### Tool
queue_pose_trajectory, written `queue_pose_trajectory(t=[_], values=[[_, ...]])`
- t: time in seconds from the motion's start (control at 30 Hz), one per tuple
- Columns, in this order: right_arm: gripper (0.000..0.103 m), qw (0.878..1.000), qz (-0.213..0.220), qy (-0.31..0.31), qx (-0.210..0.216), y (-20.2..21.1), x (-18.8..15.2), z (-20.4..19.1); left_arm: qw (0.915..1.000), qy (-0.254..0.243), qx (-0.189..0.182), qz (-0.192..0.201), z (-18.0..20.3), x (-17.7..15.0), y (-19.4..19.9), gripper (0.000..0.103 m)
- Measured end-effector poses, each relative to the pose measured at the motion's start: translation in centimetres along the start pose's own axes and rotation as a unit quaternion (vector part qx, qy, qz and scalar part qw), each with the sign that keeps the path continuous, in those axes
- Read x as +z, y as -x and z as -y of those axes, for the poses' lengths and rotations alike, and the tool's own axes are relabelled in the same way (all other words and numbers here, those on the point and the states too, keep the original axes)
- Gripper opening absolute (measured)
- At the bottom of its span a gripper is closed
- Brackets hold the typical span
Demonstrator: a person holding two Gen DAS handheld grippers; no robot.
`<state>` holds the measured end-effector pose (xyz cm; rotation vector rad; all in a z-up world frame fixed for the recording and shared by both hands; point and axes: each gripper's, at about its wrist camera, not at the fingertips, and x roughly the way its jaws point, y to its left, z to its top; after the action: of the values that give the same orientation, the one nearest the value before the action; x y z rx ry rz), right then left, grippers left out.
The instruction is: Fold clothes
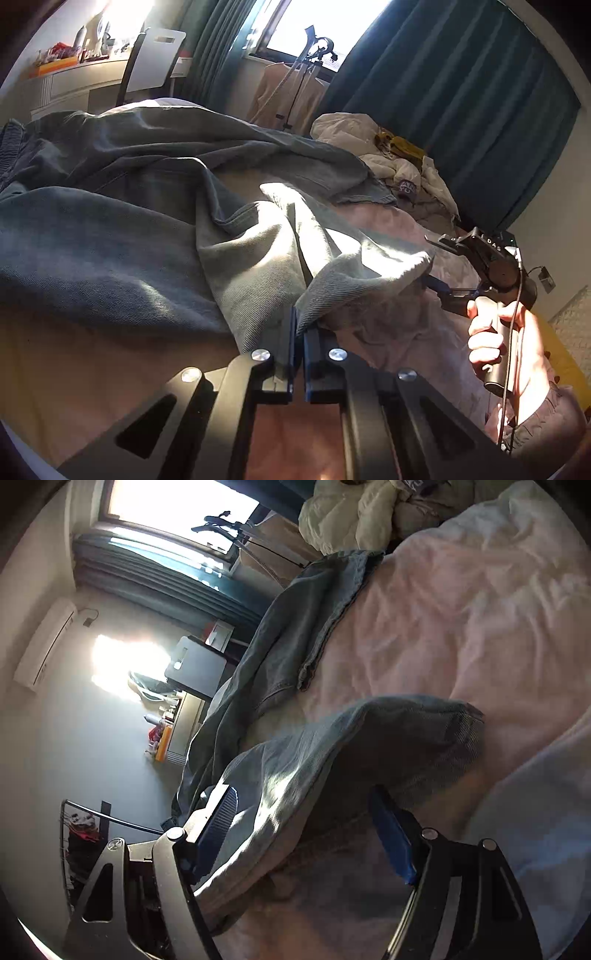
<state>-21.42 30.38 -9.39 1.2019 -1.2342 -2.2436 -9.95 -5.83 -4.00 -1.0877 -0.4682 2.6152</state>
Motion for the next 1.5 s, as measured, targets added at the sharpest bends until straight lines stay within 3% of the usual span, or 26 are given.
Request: queue_pose_trajectory(t=[0.1, 0.17, 0.23, 0.3, 0.33, 0.5, 0.57, 0.7, 0.77, 0.87, 0.97, 1.03, 1.1, 1.2, 1.37, 1.43, 1.5], values=[[0.074, 0.999, 0.002, -0.033, 0.016, -1.3, 2.2, 1.7, 1.0000, 0.005, 0.001, 0.006, -0.7, 0.3, -0.5, 0.003], [0.069, 0.999, 0.001, -0.046, 0.014, -2.1, 3.1, 2.5, 0.9999, 0.011, -0.010, 0.005, -1.0, 0.5, -1.1, 0.003], [0.029, 0.999, 0.013, -0.048, -0.007, -2.4, 3.9, 3.3, 0.9998, 0.012, -0.018, 0.001, -1.0, 0.6, -1.6, 0.003], [0.011, 0.998, 0.026, -0.042, -0.030, -2.2, 4.5, 3.6, 0.9995, 0.007, -0.030, -0.002, -0.6, 0.4, -1.8, 0.003], [0.007, 0.998, 0.038, -0.035, -0.029, -1.7, 4.7, 3.2, 0.9993, 0.004, -0.036, -0.004, -0.4, 0.4, -1.9, 0.003], [0.004, 0.990, 0.123, 0.066, -0.006, 3.1, 5.4, -2.7, 0.9977, -0.008, -0.066, -0.011, 0.6, 0.1, -2.4, 0.003], [0.004, 0.975, 0.175, 0.135, 0.002, 6.2, 4.8, -6.0, 0.9968, -0.013, -0.078, -0.014, 1.0, -0.1, -2.6, 0.003], [0.004, 0.934, 0.255, 0.249, 0.002, 11.5, 2.9, -10.3, 0.9948, -0.033, -0.092, -0.028, 2.4, -0.7, -3.4, 0.003], [0.004, 0.931, 0.264, 0.252, -0.020, 12.6, 2.5, -9.9, 0.9935, -0.051, -0.093, -0.041, 3.5, -1.3, -4.1, 0.003], [0.004, 0.950, 0.233, 0.193, -0.071, 13.1, 2.9, -6.1, 0.9913, -0.071, -0.093, -0.060, 4.9, -2.1, -5.2, 0.003], [0.004, 0.979, 0.156, 0.061, -0.115, 12.0, 3.5, 0.9, 0.9910, -0.070, -0.085, -0.077, 5.1, -2.6, -6.1, 0.003], [0.004, 0.987, 0.106, -0.033, -0.118, 11.3, 3.4, 5.7, 0.9910, -0.064, -0.078, -0.088, 5.1, -2.8, -6.6, 0.003], [0.004, 0.987, 0.089, -0.095, -0.097, 11.1, 3.0, 8.6, 0.9905, -0.056, -0.078, -0.098, 4.9, -2.7, -6.6, 0.009], [0.004, 0.985, 0.087, -0.120, -0.085, 10.9, 2.8, 9.6, 0.9892, -0.051, -0.076, -0.115, 4.7, -2.7, -6.4, 0.013], [0.004, 0.986, 0.109, -0.093, -0.082, 11.8, 2.4, 7.3, 0.9870, -0.012, -0.084, -0.137, 2.9, -2.9, -4.8, 0.019], [0.004, 0.986, 0.121, -0.085, -0.083, 12.4, 2.4, 6.6, 0.9858, 0.008, -0.095, -0.139, 2.2, -3.0, -3.5, 0.026], [0.004, 0.984, 0.134, -0.083, -0.080, 13.2, 2.6, 6.4, 0.9865, 0.040, -0.096, -0.127, 1.1, -3.0, -1.7, 0.046]])
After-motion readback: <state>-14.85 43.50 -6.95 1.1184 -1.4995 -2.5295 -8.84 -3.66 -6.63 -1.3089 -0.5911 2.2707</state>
